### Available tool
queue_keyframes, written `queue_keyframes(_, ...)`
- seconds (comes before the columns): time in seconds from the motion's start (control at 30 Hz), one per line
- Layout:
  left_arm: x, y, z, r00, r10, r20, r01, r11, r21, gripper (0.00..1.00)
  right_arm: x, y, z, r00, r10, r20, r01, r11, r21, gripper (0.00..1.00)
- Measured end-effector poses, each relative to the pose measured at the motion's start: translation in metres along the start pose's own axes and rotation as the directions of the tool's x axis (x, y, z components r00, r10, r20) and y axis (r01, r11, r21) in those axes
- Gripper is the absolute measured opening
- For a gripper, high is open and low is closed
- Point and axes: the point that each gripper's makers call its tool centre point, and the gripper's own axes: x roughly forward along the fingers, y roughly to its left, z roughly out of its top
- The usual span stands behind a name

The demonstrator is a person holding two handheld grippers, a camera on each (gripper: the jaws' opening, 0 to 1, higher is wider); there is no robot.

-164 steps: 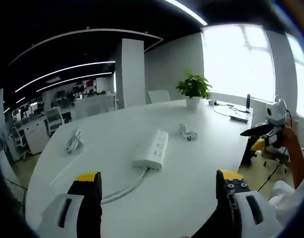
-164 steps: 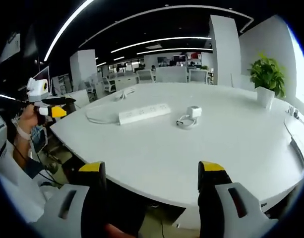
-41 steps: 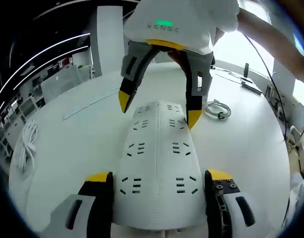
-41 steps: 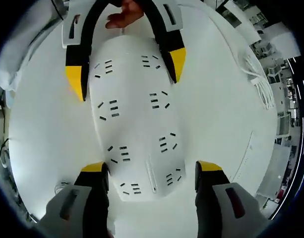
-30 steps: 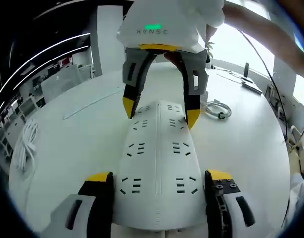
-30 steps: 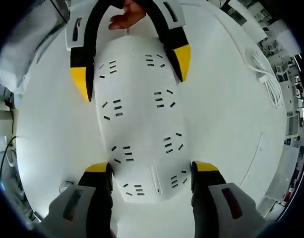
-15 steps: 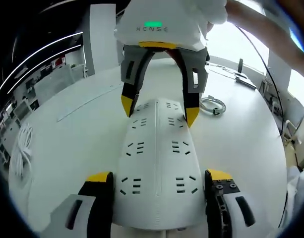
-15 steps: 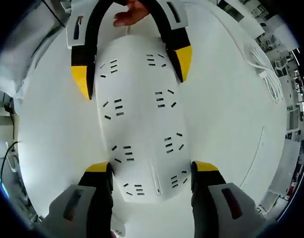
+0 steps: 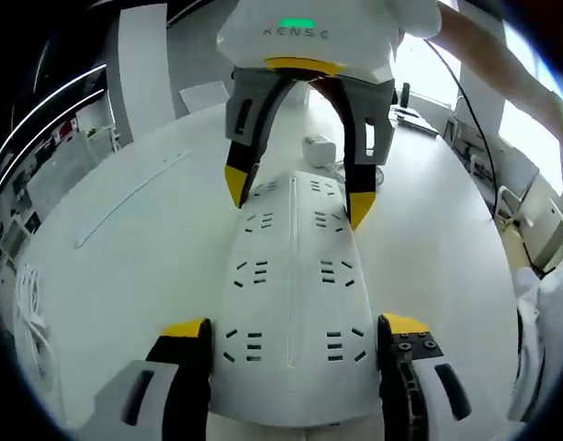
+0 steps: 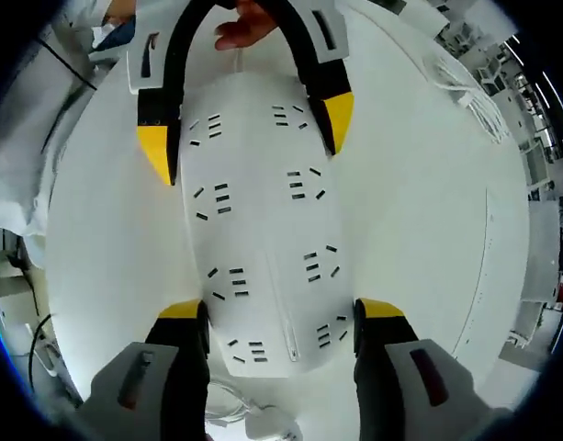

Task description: Straighten the power strip on the desk, plug the charger into it

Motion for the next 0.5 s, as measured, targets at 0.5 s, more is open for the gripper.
queue_keyframes(0.5, 0.0, -0.008, -0.002, 0.988, -0.107, -0.114, 0.124, 0.981, 0.151, 0.72, -0.004, 0.031, -0.001, 0.999, -0.031, 0.003, 0.03, 0.977, 0.21, 0.62)
